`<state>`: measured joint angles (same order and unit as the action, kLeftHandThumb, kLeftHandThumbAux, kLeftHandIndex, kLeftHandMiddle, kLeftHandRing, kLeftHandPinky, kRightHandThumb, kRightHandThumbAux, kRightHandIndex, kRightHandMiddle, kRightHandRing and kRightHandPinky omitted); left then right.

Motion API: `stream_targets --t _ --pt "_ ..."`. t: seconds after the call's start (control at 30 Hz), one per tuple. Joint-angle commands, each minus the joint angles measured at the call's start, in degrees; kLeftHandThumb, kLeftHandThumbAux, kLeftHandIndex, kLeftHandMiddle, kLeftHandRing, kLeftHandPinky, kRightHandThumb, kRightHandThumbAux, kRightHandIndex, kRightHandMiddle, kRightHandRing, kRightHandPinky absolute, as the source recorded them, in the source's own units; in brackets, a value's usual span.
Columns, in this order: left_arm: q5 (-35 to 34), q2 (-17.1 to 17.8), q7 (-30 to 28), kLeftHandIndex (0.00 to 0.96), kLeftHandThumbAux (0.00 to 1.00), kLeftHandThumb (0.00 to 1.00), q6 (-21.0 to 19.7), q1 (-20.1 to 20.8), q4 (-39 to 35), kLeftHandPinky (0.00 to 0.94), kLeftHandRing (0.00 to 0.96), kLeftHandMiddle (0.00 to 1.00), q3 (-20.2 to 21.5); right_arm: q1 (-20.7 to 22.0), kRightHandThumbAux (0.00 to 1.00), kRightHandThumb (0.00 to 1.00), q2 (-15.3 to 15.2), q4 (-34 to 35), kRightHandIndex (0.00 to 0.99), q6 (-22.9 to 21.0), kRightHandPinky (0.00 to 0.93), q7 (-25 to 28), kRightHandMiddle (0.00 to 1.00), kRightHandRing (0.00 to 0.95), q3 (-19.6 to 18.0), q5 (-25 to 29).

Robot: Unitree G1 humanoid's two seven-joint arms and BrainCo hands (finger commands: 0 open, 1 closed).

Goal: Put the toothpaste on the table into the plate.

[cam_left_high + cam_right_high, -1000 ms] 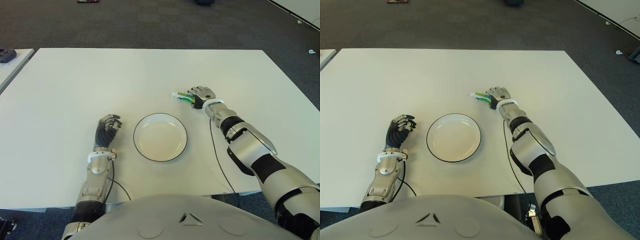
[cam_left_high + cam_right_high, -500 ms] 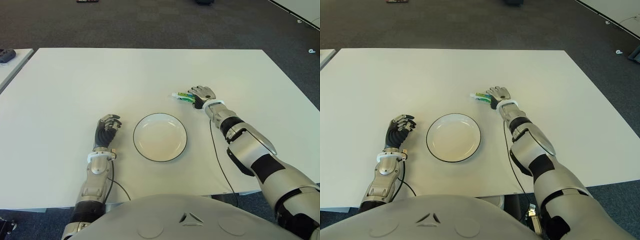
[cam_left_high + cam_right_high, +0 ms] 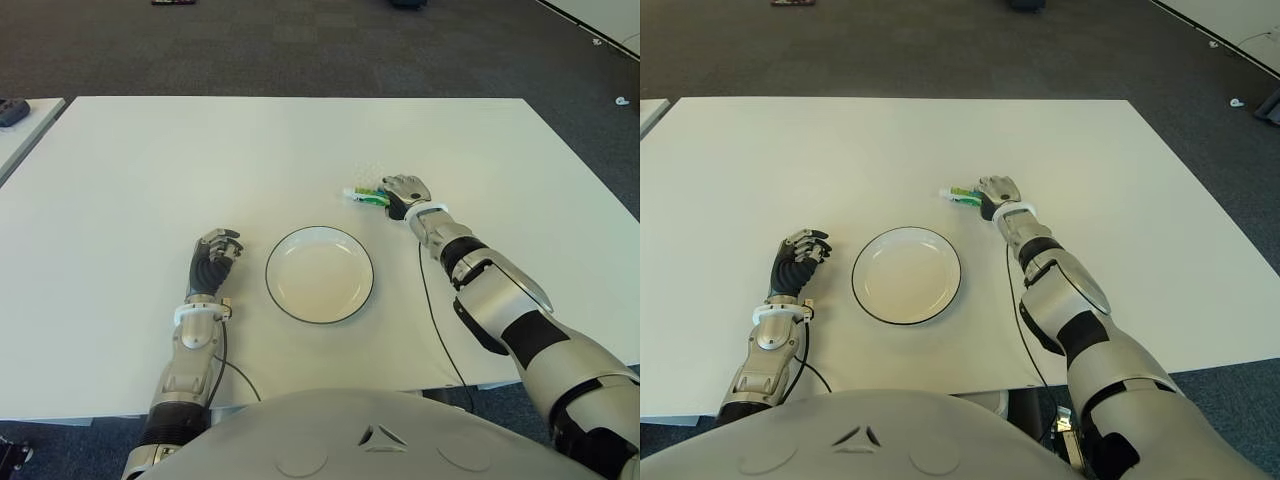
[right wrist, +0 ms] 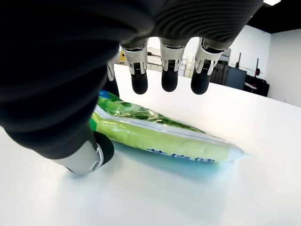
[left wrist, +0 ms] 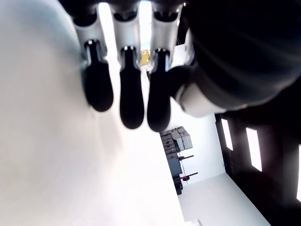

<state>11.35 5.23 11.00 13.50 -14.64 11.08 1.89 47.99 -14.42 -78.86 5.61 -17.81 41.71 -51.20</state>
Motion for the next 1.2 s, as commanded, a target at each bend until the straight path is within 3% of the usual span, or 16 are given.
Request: stream_targets --t 0.03,0.1,0.17,0.27,0.8,0.93,1.0,1.2 --pt "0.8 0.3 0.7 0.429 0.719 0.704 -1.6 -0.8 0.7 0.514 0.556 0.550 0.4 -0.8 0.714 0.549 0.1 -0.3 0.268 0.9 0.236 -0.9 0.200 0.191 -0.8 0.8" --pt "0.8 0.3 0.7 0.429 0.719 0.704 -1.6 -0.9 0.6 0.514 0.556 0.549 0.4 -0.9 0.718 0.548 0.1 -0.3 0.278 1.2 0.255 -1.3 0.216 0.209 -1.2 1.1" --pt "0.8 0.4 0.7 0.429 0.719 0.704 -1.6 -0.9 0.6 0.514 0.557 0.549 0.4 -1.0 0.720 0.638 0.1 -0.2 0.357 1.6 0.280 -1.8 0.252 0.242 -1.7 1.5" --pt "0.9 0.5 0.8 0.429 0.719 0.704 -1.7 -0.9 0.6 0.512 0.556 0.548 0.5 -1.1 0.721 0.682 0.1 -0.2 0.396 2.1 0.290 -2.4 0.276 0.264 -2.4 2.2" --pt "1.6 0.5 1.4 0.428 0.720 0.703 -1.7 -0.8 0.5 0.518 0.560 0.549 0.8 -1.2 0.721 0.702 -0.2 -0.2 0.417 4.2 0.335 -3.3 0.311 0.302 -3.8 2.7" --pt "1.6 0.6 1.4 0.428 0.720 0.702 -1.8 -0.7 0.5 0.522 0.563 0.548 0.9 -1.1 0.720 0.706 -0.3 -0.2 0.421 4.5 0.430 -3.3 0.371 0.380 -4.1 2.7" --pt "1.6 0.6 1.4 0.428 0.720 0.702 -1.9 -0.6 0.6 0.524 0.564 0.548 1.0 -1.1 0.698 0.785 -0.4 -0.2 0.442 4.6 0.505 -3.4 0.410 0.450 -4.2 2.8" --pt "1.6 0.6 1.8 0.428 0.720 0.702 -1.8 -0.5 1.0 0.525 0.565 0.548 1.2 -1.0 0.683 0.833 -0.5 -0.3 0.445 5.0 0.591 -3.1 0.451 0.543 -5.1 3.2"
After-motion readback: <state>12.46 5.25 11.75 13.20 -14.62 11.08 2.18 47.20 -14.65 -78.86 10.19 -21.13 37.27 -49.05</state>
